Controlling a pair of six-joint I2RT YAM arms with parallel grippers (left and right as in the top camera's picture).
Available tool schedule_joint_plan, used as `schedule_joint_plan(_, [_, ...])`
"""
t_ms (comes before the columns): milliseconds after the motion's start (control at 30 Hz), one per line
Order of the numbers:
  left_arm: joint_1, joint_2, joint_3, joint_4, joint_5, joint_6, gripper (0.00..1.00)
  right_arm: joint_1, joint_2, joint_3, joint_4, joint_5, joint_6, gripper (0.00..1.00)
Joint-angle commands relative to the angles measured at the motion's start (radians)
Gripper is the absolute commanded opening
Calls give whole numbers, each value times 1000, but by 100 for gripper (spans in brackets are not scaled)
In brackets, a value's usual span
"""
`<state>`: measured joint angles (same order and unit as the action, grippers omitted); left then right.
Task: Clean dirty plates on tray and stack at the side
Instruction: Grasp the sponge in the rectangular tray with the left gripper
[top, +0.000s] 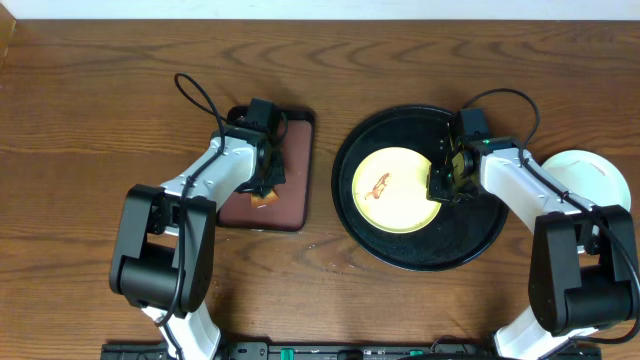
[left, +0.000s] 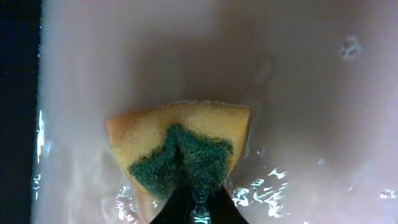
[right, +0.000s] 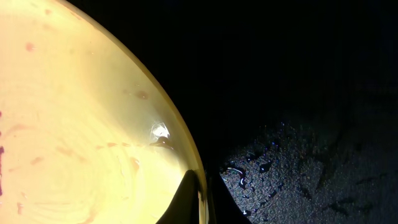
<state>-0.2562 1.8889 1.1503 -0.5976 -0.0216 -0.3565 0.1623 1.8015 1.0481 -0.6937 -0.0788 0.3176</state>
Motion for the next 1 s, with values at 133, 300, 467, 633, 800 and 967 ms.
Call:
schedule_joint_plan(133, [-2, -102, 23, -100, 71, 57, 40, 3, 20, -24, -2, 111, -19, 1])
schedule_joint_plan(300, [-3, -149, 19, -207, 71, 8, 53, 3, 20, -23, -2, 111, -19, 1])
schedule_joint_plan(467, [-3, -132, -58, -188, 75, -110, 51, 3, 20, -23, -2, 111, -19, 1])
schedule_joint_plan(633, [-5, -105, -167, -50, 146, -117, 40, 3, 20, -23, -1, 111, -19, 1])
schedule_joint_plan(800, [-4, -102, -181, -2, 145, -69, 7, 3, 20, -24, -1, 111, -19, 1])
schedule_joint_plan(967, [-4, -141, -90, -72, 140, 45, 7, 3, 20, -24, -1, 111, -19, 1])
